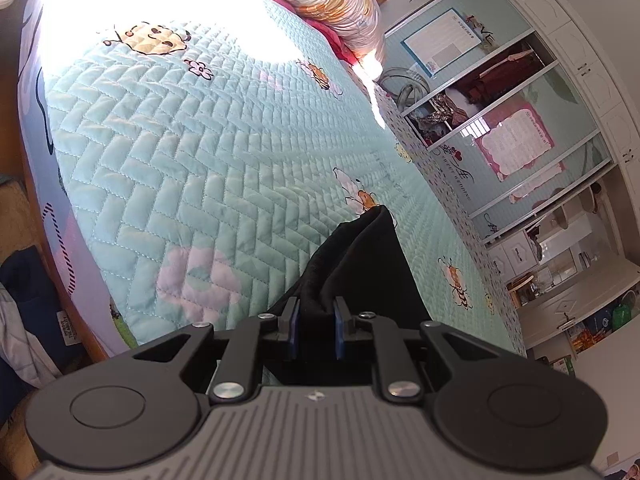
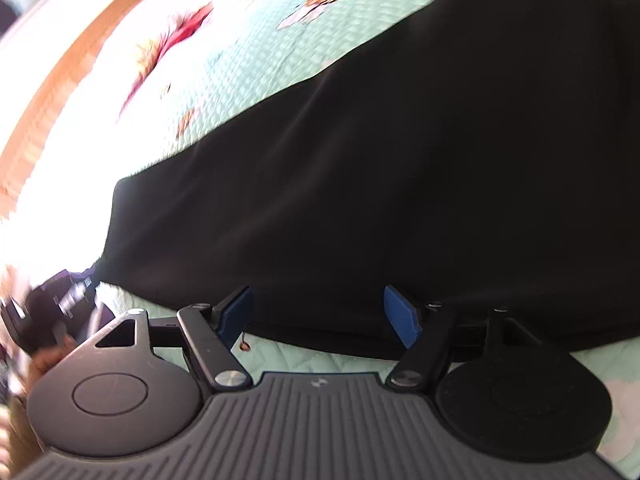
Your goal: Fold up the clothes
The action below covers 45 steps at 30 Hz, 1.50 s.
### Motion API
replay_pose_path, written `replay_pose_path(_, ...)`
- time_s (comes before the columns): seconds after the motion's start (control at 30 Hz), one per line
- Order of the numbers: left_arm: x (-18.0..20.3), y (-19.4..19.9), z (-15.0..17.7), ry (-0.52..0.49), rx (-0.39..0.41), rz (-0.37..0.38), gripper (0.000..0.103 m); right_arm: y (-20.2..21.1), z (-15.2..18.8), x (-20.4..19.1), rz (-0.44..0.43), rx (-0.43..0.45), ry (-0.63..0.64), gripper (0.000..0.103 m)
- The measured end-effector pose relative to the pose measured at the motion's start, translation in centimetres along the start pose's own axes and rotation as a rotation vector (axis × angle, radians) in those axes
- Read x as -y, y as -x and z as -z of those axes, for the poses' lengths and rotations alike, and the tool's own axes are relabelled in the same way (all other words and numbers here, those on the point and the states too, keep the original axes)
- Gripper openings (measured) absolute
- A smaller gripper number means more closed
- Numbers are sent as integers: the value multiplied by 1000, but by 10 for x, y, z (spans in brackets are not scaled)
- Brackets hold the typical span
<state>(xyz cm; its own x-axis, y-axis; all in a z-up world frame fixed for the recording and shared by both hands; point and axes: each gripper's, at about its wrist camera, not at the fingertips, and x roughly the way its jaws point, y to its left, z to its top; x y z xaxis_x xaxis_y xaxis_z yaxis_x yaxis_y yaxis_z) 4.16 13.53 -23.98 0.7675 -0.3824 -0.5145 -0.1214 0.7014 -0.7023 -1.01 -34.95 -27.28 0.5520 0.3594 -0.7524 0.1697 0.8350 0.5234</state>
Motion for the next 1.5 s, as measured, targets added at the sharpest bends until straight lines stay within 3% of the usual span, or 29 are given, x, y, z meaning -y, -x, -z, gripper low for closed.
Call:
replay_pose_path(0.13,-5,5,-2,62,18,-27,22,-3,2,-11,12,-13,59,82)
replay_pose_path(0.2,0,14,-3,66,59,-71,36,-4,4,-13,10,-10,76,83)
replay_pose_path(0.3,12,34,-4,50,140,-132,36,0,11,-12,-21,7,75,84)
replay_pose_path(0.43,64,50,-2,-138,237,-48,40,-6,13,1,-102,39,33,84)
replay_pose_path(0.5,101,31,4,-278,146,63,55,-4,15,8,-142,56,4,85)
replay_pose_path(0.63,149,-38,38,-406,-148,200,59,2,11,23,-245,78,-79,85)
replay_pose_path(0.73,153,-83,69,-465,-280,125,58,18,0,39,-342,121,-177,85)
replay_pose_path(0.77,144,-95,76,-450,-306,47,57,29,-4,43,-347,166,-180,85)
replay_pose_path(0.8,133,-101,80,-425,-300,15,47,39,-7,48,-344,211,-176,85)
replay_pose_path(0.93,115,-101,75,-403,-249,60,39,61,-5,87,-395,320,-255,85)
replay_pose_path(1.0,116,-103,72,-395,-256,52,38,50,5,111,-373,288,-349,84)
replay_pose_path(1.03,121,-103,72,-403,-256,29,38,45,11,121,-359,274,-383,70)
replay_pose_path(1.07,127,-102,72,-411,-257,6,38,48,15,123,-362,289,-381,65)
replay_pose_path(1.2,167,-94,81,-529,-204,-104,42,62,10,118,-370,376,-355,73)
replay_pose_path(1.27,195,-87,94,-623,-183,-1,44,75,-9,130,-344,463,-353,73)
replay_pose_path(1.37,244,-93,123,-785,-224,147,51,98,-22,167,-252,584,-403,74)
replay_pose_path(1.5,293,-116,164,-890,-312,270,52,92,-28,199,-252,644,-495,74)
